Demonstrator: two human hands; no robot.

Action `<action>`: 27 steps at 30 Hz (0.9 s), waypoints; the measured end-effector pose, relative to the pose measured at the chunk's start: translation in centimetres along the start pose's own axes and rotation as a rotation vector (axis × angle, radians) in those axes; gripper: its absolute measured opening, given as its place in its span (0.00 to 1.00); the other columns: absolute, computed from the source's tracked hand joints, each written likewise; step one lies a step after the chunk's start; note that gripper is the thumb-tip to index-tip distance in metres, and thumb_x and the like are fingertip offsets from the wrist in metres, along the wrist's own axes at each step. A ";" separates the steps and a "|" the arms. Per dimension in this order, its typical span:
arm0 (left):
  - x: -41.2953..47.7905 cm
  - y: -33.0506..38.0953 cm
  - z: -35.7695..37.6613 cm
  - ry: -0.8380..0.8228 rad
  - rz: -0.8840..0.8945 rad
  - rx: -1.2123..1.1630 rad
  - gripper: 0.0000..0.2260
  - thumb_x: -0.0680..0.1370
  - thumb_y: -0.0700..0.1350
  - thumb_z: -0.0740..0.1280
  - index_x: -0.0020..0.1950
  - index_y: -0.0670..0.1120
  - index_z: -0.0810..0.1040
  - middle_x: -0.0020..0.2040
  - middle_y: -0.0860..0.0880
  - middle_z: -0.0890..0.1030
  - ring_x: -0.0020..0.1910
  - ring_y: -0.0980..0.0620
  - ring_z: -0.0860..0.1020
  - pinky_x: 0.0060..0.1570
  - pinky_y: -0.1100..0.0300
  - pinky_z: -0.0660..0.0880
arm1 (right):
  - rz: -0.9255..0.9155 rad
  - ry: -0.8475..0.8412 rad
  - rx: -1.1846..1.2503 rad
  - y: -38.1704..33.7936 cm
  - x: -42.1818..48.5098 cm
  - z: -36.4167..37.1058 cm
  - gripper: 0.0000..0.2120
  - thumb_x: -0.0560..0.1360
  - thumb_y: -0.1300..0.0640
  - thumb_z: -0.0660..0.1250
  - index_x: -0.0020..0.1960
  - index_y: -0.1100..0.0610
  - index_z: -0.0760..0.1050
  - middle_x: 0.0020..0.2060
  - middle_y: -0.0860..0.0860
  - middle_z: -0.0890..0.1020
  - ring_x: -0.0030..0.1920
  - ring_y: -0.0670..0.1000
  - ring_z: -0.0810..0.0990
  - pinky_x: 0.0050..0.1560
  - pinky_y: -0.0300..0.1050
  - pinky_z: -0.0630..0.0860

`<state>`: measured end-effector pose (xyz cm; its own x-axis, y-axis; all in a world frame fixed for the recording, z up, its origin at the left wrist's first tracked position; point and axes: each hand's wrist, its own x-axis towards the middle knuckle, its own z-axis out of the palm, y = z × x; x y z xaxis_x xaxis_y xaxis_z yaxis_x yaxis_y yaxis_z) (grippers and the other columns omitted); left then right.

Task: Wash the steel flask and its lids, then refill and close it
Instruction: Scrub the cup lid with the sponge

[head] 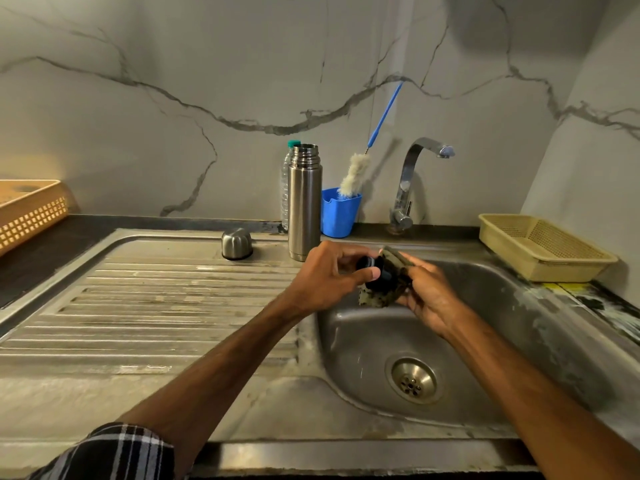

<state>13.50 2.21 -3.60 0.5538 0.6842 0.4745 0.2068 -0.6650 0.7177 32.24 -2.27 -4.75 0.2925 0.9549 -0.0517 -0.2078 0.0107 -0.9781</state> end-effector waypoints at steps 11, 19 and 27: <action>-1.0 -2.0 -4.2 0.305 -0.199 -0.049 0.15 0.71 0.46 0.80 0.57 0.51 0.85 0.52 0.53 0.85 0.50 0.61 0.82 0.49 0.68 0.79 | -0.020 0.139 -0.022 0.1 0.7 4.4 0.17 0.79 0.62 0.68 0.67 0.57 0.76 0.53 0.56 0.84 0.51 0.54 0.84 0.50 0.56 0.82; -1.0 -3.3 -5.6 0.521 -0.254 0.047 0.17 0.71 0.51 0.80 0.56 0.45 0.85 0.49 0.49 0.86 0.46 0.58 0.83 0.42 0.73 0.78 | -0.208 0.213 -0.236 1.7 1.8 7.5 0.17 0.79 0.62 0.67 0.68 0.58 0.76 0.56 0.54 0.83 0.49 0.47 0.82 0.42 0.36 0.78; 0.1 -4.9 -8.7 0.558 -0.315 0.309 0.09 0.76 0.47 0.75 0.55 0.46 0.87 0.48 0.49 0.87 0.47 0.52 0.84 0.51 0.57 0.82 | -0.233 0.200 -0.376 3.0 2.0 6.5 0.15 0.80 0.60 0.66 0.67 0.57 0.76 0.57 0.55 0.82 0.54 0.51 0.81 0.55 0.46 0.81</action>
<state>5.56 8.11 -2.60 -0.0485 0.8540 0.5181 0.5540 -0.4086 0.7254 26.11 1.61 -6.48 0.4728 0.8635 0.1754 0.2255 0.0739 -0.9714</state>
